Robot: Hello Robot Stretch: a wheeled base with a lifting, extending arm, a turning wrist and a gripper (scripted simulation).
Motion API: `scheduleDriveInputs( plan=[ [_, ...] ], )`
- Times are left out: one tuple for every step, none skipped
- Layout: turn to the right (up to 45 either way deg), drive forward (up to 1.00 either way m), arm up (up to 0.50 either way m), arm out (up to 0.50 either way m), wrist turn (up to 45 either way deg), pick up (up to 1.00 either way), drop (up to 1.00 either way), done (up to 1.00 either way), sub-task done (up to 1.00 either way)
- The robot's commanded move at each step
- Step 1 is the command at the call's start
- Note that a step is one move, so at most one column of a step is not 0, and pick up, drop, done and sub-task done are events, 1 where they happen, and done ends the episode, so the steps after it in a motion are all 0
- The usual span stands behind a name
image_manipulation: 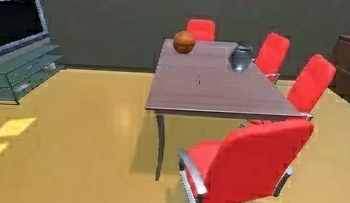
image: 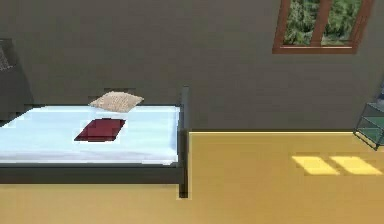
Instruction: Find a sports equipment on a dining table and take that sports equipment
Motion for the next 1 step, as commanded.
scheduleDriveInputs(
  plan=[
    [39.0,0.00,0.00,0.00,0.0,0.00,0.00,0.00,0.00]
  ],
)
